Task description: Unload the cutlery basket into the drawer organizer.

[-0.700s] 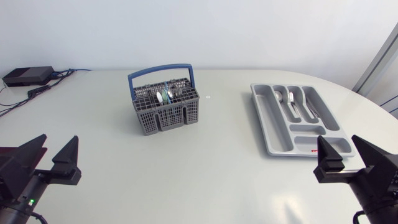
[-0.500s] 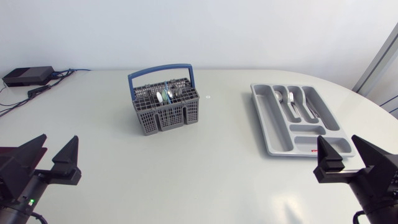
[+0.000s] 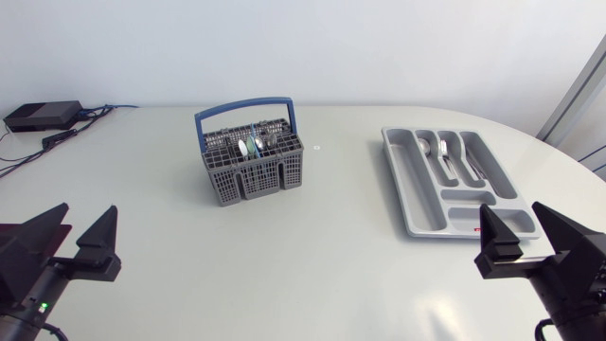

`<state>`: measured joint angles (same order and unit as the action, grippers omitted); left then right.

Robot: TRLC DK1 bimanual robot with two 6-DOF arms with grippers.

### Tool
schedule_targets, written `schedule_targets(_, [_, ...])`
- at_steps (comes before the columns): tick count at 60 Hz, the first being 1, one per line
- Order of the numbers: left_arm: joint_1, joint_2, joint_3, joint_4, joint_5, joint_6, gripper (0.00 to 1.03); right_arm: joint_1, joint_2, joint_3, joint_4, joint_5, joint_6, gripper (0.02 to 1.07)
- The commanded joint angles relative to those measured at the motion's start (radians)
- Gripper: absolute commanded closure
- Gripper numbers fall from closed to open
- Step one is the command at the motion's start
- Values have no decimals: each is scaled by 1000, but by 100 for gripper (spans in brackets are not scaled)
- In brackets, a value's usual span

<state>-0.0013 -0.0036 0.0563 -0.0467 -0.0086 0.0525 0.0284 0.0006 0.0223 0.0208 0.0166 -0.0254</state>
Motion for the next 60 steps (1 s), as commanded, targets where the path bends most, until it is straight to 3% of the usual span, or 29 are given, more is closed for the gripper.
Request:
schedule_targets(1, [-6,11,93,-18,4,7,4,27,21,22,27,13,27,6])
schedule_targets(13, [-74,234,228,-38,4,-2,4,91,325,133,146,39,30,6])
schedule_targets(22, [-81,459,336,-30,4,-13,4,215,559,235,231,114,30,6])
schedule_targets(33, [-88,703,461,-30,6,-20,8,300,842,372,284,120,56,6])
schedule_targets(42, [-89,876,553,-45,39,18,12,338,1064,521,223,118,53,6])
schedule_targets(55, [-23,1130,708,-78,128,92,18,369,1323,731,103,102,50,6])
schedule_targets(60, [-5,1200,761,-81,122,164,18,389,1395,775,97,94,50,6])
